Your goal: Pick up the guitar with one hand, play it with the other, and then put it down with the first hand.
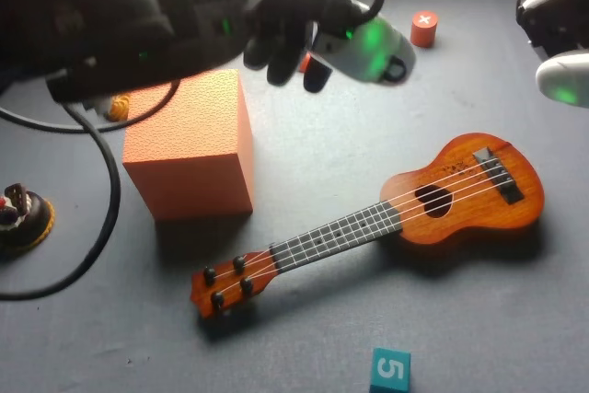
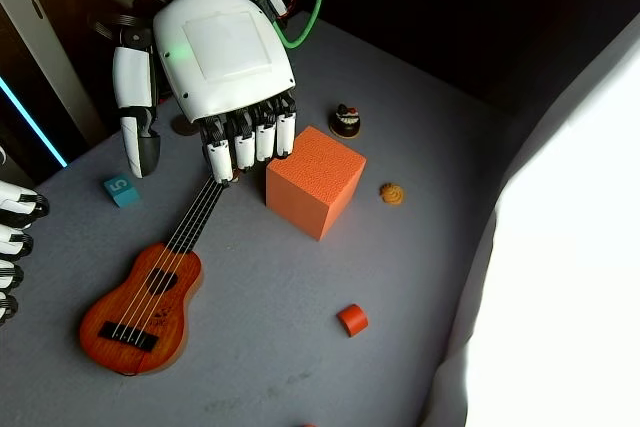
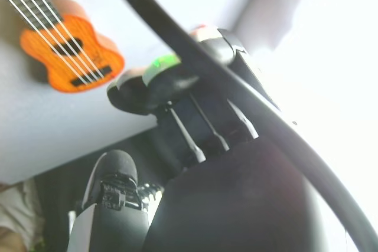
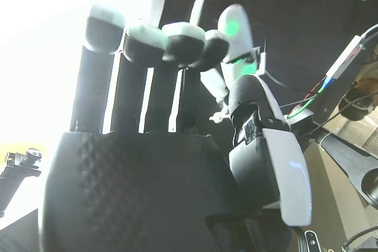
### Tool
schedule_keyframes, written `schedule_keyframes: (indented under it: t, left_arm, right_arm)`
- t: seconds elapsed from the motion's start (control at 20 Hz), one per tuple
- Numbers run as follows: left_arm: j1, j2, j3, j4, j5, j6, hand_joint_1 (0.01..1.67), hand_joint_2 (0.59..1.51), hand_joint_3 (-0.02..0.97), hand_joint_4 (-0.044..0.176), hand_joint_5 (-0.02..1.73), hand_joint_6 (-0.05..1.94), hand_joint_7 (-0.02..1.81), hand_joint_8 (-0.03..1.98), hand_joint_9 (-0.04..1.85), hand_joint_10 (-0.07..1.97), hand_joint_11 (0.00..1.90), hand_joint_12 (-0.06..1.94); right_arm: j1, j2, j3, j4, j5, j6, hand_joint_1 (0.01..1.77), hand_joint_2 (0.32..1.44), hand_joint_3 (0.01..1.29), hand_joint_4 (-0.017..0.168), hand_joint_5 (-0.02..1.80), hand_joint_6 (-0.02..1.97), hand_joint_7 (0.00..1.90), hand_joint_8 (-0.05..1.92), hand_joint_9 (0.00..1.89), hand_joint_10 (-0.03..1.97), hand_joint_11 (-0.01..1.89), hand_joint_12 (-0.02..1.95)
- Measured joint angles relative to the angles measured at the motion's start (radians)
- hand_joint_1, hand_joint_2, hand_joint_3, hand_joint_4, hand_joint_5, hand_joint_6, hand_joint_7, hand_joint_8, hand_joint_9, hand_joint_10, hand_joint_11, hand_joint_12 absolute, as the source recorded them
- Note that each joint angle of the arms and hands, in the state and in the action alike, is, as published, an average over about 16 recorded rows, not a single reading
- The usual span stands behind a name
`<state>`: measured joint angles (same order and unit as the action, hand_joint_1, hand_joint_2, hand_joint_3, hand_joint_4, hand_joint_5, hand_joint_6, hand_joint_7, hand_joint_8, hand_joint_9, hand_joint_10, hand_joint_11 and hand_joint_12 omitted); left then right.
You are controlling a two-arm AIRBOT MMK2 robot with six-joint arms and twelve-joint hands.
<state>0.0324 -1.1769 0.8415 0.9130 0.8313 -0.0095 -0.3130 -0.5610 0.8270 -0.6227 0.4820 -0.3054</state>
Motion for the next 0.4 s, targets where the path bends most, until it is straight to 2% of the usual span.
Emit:
schedule_keyframes:
  t: [0.1, 0.4]
  left_arm:
    - [-0.014, 0.002, 0.0, -0.01, -0.001, 0.009, 0.01, 1.297, 0.007, 0.001, 0.94, 1.45, 1.11, 1.57, 1.08, 1.82, 0.95, 1.92]
    - [-0.035, 0.004, 0.005, -0.014, 0.002, 0.024, 0.01, 1.318, 0.007, -0.001, 0.92, 1.48, 1.11, 1.57, 1.07, 1.81, 0.94, 1.92]
  right_arm:
    - [0.0, 0.0, 0.0, -0.001, 0.0, 0.0, 0.15, 1.37, 0.02, -0.003, 0.72, 1.64, 1.01, 1.68, 1.01, 1.94, 0.93, 1.9]
    - [0.0, 0.0, -0.001, -0.002, 0.001, 0.0, 0.15, 1.37, 0.02, -0.003, 0.68, 1.62, 0.98, 1.68, 0.99, 1.94, 0.93, 1.9]
